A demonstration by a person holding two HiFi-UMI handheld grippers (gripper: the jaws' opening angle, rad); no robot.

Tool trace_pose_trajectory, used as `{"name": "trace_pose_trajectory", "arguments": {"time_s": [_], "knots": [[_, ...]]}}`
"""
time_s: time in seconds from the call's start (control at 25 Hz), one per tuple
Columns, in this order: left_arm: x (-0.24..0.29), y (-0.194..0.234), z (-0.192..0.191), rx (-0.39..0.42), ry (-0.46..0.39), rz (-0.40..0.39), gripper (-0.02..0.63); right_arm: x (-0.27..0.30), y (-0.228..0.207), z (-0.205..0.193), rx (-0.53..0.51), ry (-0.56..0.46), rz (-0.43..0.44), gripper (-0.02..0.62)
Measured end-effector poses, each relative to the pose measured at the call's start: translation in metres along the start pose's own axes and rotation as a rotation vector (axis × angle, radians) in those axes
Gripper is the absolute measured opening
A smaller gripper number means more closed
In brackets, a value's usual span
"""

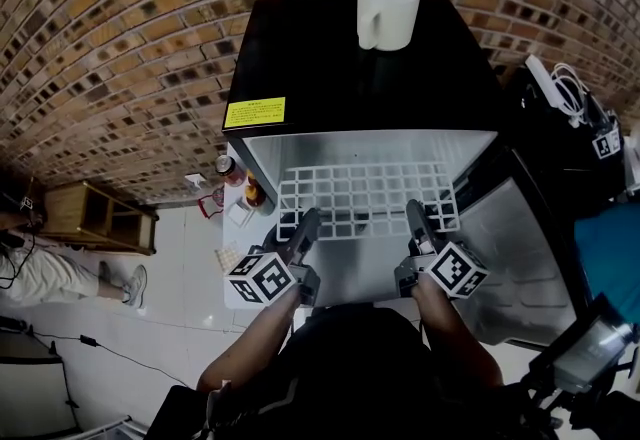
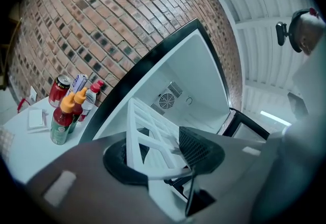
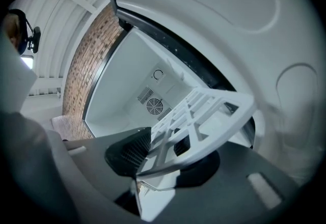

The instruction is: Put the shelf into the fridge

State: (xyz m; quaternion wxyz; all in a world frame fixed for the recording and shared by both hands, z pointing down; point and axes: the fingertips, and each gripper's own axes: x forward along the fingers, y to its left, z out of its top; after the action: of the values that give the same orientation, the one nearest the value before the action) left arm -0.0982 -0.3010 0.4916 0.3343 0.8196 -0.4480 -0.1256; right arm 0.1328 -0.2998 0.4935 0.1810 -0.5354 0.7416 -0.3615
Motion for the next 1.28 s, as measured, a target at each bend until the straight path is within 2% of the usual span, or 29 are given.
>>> {"name": "trace_pose_trajectory", "arguments": {"time_s": [0.32,0.56,0.96,1.12,1.28], "knots": [[0.009,0.007,0.007,0.047,-0.033,0.073,0.19,0.013,-0.005,0.004,-0.003,-0.004,-0.028,0.155],[0.01,0.009,0.008,0.045,-0.068,0.118,0.196,0.017,-0.006,0.005,0.0,-0.015,-0.04,0.156],[0.009,0.011,0.009,-0.011,-0.114,0.203,0.192,0.019,-0.006,0.006,-0.005,-0.02,-0.056,0.16],[0.015,0.016,0.01,-0.038,-0.115,0.201,0.19,0.024,-0.008,0.007,-0.002,-0.017,-0.062,0.161],[0.023,0.015,0.012,-0.079,-0.12,0.198,0.158,0.031,-0.01,0.01,0.0,-0.022,-0.076,0.161]]}}
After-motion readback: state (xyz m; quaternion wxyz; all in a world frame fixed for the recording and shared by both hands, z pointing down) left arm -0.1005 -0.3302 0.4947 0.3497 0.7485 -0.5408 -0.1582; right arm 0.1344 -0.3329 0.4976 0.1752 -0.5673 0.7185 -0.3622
